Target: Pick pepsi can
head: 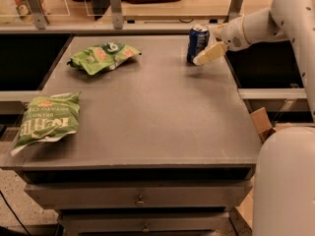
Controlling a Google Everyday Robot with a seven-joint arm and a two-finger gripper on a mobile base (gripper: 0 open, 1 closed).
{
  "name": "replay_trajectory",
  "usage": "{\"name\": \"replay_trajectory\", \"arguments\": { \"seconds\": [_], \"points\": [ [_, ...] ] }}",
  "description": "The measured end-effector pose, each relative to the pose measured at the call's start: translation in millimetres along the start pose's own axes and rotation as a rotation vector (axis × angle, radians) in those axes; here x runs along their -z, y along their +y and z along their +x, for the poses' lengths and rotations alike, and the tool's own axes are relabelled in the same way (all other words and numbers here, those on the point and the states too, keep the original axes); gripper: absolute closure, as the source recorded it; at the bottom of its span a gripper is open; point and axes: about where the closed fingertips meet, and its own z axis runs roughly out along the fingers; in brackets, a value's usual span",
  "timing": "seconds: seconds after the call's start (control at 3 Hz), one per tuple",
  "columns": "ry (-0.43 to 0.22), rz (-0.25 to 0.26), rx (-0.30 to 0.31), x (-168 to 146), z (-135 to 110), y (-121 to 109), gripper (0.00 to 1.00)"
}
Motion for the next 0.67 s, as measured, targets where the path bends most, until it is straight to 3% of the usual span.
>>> {"name": "replay_trajectory", "arguments": {
  "seconds": [0.67],
  "points": [
    [-0.023,-0.130,0.030,-39.0,-23.6,28.5,0.64]
  ]
}}
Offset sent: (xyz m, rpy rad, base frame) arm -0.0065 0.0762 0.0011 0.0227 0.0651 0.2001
